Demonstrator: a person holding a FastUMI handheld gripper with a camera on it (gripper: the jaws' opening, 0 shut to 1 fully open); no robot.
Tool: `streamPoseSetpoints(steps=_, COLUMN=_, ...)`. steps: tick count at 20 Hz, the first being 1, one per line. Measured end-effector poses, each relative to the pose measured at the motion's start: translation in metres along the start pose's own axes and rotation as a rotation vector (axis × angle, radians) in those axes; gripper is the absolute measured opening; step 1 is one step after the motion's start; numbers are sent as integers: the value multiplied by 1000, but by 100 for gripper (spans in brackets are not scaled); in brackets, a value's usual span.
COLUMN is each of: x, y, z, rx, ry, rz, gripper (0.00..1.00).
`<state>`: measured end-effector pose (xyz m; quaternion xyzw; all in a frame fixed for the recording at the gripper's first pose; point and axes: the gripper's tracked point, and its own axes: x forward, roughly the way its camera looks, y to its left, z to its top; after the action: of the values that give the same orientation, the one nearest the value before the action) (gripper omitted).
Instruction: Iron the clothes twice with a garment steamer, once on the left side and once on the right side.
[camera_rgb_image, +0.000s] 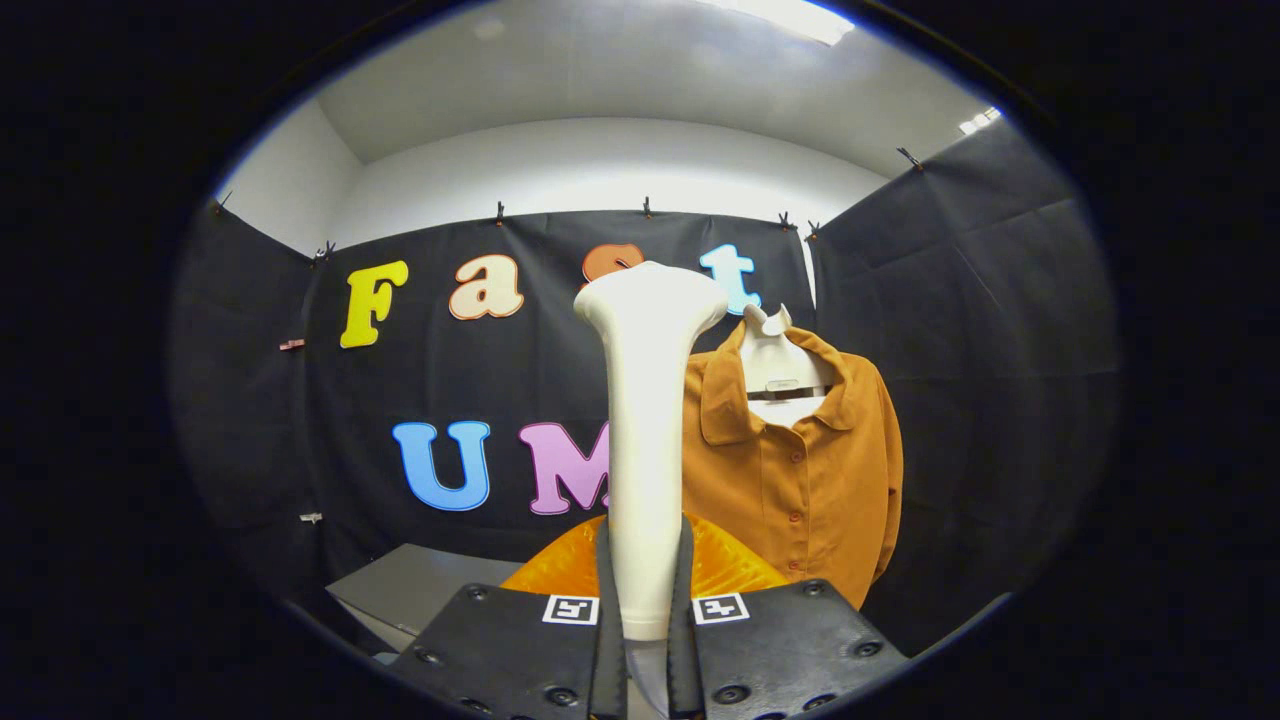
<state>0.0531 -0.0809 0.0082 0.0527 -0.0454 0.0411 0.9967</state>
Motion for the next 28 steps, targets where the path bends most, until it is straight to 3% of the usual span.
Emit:
streamPoseSetpoints(steps=11, x=-6, y=40, z=-17, rx=-16, ry=26, rz=51, gripper=19)
streamPoseSetpoints(steps=28, x=0, y=39, z=-27, rx=-24, ry=29, rz=32, gripper=19)
